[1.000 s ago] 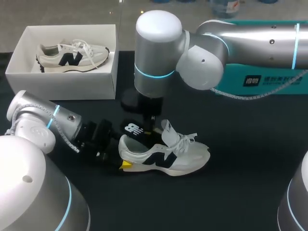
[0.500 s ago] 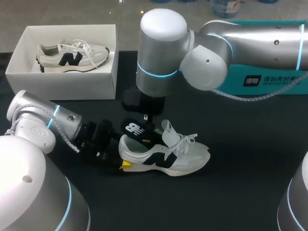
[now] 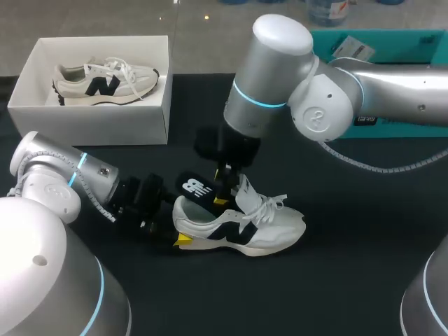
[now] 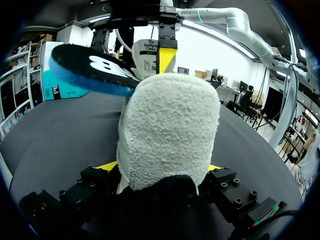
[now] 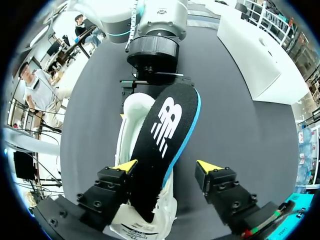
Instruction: Take the shoe out of the shoebox, open the shoe tongue, remove and reinsert the insole, then place the shoe into the shoebox
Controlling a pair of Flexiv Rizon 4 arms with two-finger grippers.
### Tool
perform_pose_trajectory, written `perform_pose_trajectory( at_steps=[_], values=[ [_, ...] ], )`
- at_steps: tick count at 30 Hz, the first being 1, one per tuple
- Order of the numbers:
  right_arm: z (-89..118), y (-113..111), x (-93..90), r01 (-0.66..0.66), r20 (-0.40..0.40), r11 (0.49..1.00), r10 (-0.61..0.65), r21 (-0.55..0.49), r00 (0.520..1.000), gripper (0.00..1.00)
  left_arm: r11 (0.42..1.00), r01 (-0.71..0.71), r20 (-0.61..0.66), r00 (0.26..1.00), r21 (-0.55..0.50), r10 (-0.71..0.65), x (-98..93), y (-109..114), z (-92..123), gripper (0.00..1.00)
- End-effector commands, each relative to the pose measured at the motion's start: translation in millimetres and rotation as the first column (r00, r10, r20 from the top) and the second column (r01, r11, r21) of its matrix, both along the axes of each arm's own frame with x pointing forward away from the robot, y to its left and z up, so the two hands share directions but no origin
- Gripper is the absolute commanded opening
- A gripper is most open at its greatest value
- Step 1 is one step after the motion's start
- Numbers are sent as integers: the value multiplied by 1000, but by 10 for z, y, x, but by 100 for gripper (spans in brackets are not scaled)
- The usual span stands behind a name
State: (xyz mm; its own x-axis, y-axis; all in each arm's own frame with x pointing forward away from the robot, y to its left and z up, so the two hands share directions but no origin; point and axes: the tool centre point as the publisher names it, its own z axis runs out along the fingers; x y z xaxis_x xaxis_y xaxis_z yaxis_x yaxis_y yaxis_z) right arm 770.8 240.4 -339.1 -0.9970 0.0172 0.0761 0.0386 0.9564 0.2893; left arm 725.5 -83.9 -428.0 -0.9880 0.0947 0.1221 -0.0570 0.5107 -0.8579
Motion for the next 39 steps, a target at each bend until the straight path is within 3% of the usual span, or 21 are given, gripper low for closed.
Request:
perform_pose_trajectory(
  at_steps=[1, 7, 8, 9, 10, 30, 32, 33, 39],
  values=[
    [1, 61, 46, -8, -8, 1000, 8, -7, 1000, 45, 1000, 2, -1, 1000, 3, -2, 3, -17, -30, 0],
    [-20, 116, 100, -25, -16, 1000, 25, 1, 1000, 31, 1000, 2, -1, 1000, 3, -2, 3, -17, -30, 0],
    [-24, 122, 105, -29, -18, 1000, 29, 8, 999, 22, 1000, 2, -1, 1000, 3, -2, 3, -17, -30, 0],
    [-26, 125, 106, -29, -18, 1000, 29, 8, 999, 19, 1000, 2, -1, 1000, 3, -2, 3, -17, -30, 0],
    [-27, 130, 107, -29, -19, 1000, 29, 8, 999, 0, 1000, 2, -1, 1000, 3, -2, 3, -17, -30, 0],
    [183, 260, 219, -76, 17, 997, 76, 14, 997, 0, 1000, 2, -1, 1000, 3, -2, 3, -17, -30, 0],
    [160, 260, 210, -82, 14, 996, 82, 22, 997, 34, 1000, 2, -1, 1000, 3, -2, 3, -17, -30, 0],
    [152, 255, 201, -82, 13, 996, 82, 24, 997, 44, 1000, 2, -1, 1000, 3, -2, 3, -17, -30, 0],
    [130, 228, 122, -79, 8, 996, 78, 35, 997, 46, 1000, 2, -1, 1000, 3, -2, 3, -17, -30, 0]
  ],
)
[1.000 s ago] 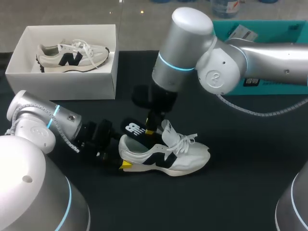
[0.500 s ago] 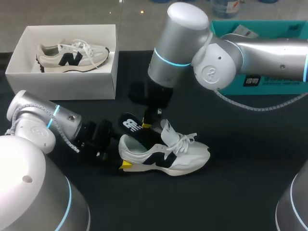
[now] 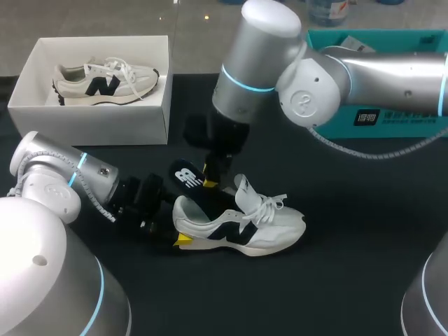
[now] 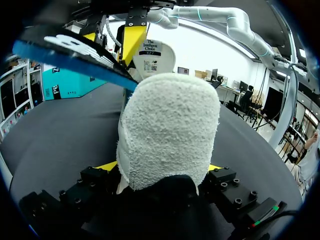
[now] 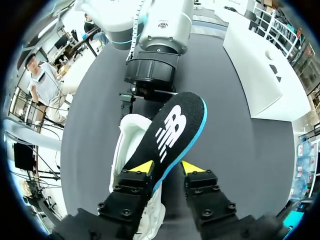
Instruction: Take the shoe out of the shoebox, open the shoe tongue, remove and reinsert the insole, then place the shoe into the shoebox
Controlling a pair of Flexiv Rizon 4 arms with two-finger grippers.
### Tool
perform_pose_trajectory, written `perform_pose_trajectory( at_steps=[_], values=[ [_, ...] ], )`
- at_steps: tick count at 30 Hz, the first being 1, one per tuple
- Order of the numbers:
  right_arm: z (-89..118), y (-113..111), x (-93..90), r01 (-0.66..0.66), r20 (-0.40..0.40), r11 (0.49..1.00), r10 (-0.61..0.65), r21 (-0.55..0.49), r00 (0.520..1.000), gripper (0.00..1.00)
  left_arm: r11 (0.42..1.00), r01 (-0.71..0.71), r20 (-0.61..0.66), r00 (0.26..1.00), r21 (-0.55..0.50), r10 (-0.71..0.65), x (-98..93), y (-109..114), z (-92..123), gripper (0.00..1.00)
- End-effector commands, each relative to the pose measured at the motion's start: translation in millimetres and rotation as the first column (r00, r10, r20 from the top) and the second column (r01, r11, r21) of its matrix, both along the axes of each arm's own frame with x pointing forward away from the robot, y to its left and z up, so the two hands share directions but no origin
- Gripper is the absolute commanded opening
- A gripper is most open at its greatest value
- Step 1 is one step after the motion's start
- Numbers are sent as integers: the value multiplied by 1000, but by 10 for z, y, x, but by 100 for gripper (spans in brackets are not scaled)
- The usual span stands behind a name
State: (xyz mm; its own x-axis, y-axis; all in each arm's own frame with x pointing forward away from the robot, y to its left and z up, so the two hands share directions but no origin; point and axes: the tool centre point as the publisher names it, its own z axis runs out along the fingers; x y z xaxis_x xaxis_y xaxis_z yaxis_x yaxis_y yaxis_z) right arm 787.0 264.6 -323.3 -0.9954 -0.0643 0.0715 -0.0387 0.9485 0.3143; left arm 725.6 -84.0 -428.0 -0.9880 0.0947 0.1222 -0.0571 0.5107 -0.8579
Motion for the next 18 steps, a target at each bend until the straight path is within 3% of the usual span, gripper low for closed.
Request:
perform_pose_trajectory(
  at_steps=[1, 6, 10, 12, 13, 14, 18],
  values=[
    [-34, -14, -55, 1, 3, 1000, -1, 10, 1000, 46, 1000, 2, -1, 1000, 3, -2, 3, -17, -30, 0],
    [-67, -22, -122, 6, -1, 1000, -5, 14, 1000, 45, 1000, 2, -1, 1000, 3, -2, 3, -17, -30, 0],
    [-95, -48, -165, 16, -8, 1000, -16, 17, 1000, 38, 1000, 2, -1, 1000, 3, -2, 3, -17, -30, 0],
    [-107, -52, -175, 18, -9, 1000, -18, 20, 1000, 28, 1000, 2, -1, 1000, 3, -2, 3, -17, -30, 0],
    [-115, -50, -176, 18, -9, 1000, -18, 22, 1000, 19, 1000, 2, -1, 1000, 3, -2, 3, -17, -30, 0],
    [-122, -45, -174, 18, -10, 1000, -18, 23, 1000, 0, 1000, 2, -1, 1000, 3, -2, 3, -17, -30, 0],
    [-128, -40, -163, 17, -7, 999, -16, 30, 1000, 0, 1000, 2, -1, 1000, 3, -2, 3, -17, -30, 0]
  ],
)
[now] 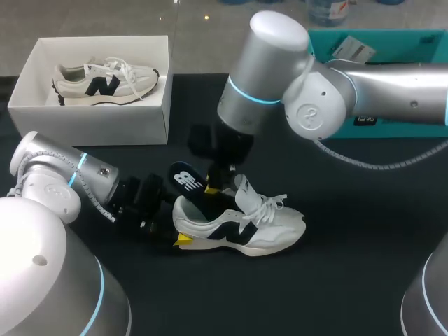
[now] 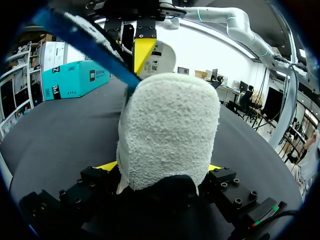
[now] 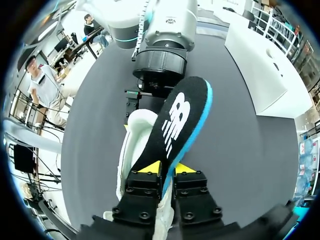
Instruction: Take the shoe out of the shoebox, open the shoe tongue, remove and reinsert the insole, then place the shoe into the shoebox
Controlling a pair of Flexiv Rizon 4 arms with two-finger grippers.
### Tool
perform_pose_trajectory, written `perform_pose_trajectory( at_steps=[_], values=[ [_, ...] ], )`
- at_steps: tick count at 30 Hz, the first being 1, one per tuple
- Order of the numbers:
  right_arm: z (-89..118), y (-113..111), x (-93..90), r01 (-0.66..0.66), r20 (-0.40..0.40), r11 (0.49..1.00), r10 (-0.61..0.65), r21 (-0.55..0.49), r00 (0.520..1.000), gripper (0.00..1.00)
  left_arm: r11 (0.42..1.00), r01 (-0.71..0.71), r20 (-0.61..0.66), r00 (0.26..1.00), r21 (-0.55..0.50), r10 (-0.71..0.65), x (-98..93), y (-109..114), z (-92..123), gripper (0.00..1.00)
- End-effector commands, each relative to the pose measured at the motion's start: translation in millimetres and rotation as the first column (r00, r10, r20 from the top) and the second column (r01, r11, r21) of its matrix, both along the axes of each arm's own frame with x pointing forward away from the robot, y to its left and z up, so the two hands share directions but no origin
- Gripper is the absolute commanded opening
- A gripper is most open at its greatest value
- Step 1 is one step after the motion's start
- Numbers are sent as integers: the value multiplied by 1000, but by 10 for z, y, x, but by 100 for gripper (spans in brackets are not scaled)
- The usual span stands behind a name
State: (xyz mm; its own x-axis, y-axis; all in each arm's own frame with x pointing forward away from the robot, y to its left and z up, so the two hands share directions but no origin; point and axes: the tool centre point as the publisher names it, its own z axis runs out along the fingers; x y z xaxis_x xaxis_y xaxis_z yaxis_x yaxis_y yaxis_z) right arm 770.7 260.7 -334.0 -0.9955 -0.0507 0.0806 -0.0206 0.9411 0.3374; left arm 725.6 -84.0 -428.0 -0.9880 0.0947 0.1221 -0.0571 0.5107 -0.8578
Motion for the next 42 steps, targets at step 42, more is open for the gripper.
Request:
perform_pose_trajectory(
  at_steps=[42],
  values=[
    [1008, -174, 623, -51, 186, 954, -5, 294, 982, 0, 1000, 2, -1, 1000, 3, -2, 3, -17, -30, 0]
  ],
)
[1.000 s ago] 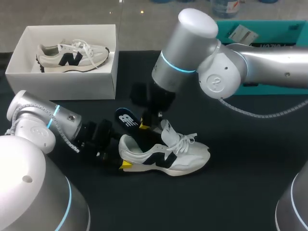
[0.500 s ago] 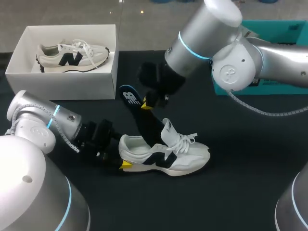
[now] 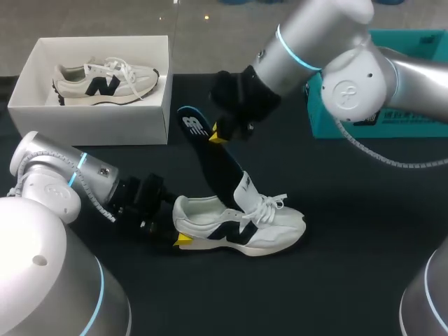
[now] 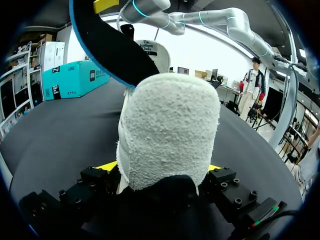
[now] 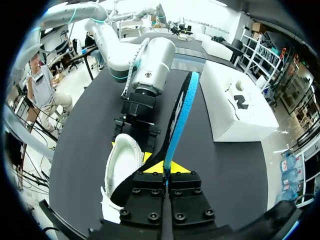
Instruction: Take the shoe out of the shoebox, open the shoe tongue, remove and reinsert the insole, then place the shoe into the shoebox
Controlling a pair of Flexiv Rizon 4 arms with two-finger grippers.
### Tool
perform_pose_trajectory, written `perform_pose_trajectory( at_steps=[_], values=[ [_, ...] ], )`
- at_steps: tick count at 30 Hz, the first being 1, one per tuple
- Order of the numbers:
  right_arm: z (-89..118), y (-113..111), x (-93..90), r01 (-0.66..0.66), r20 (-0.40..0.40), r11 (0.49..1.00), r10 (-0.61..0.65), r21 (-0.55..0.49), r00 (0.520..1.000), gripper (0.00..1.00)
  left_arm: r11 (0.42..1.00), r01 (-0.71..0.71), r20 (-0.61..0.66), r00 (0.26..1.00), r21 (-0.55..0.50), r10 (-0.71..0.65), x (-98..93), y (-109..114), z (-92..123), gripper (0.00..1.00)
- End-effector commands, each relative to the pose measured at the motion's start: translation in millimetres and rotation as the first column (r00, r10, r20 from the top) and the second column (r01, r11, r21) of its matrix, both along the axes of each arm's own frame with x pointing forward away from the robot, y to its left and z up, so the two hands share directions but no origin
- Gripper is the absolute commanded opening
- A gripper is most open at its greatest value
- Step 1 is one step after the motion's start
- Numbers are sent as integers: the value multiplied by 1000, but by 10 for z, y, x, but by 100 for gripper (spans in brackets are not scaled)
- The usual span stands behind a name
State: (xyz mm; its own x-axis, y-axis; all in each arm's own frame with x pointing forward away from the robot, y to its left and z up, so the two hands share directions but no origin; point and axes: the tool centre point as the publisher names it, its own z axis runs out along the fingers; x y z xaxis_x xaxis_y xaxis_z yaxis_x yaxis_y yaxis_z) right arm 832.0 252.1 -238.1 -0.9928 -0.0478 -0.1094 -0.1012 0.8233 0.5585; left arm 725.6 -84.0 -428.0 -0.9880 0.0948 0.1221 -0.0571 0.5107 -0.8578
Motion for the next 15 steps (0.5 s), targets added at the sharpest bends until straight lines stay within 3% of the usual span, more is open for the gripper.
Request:
perform_pose_trajectory(
  at_steps=[1, 7, 15],
  values=[
    [96, -101, 17, -24, 24, 998, 23, 54, 999, 0, 1000, 2, -1, 1000, 3, -2, 3, -16, -30, 0],
    [352, -146, 65, -36, 68, 996, 31, 81, 997, 0, 1000, 2, -1, 1000, 3, -2, 3, -16, -30, 0],
    [530, -111, 123, -37, 117, 992, 23, 121, 993, 0, 1000, 2, -1, 1000, 3, -2, 3, -16, -30, 0]
  ],
)
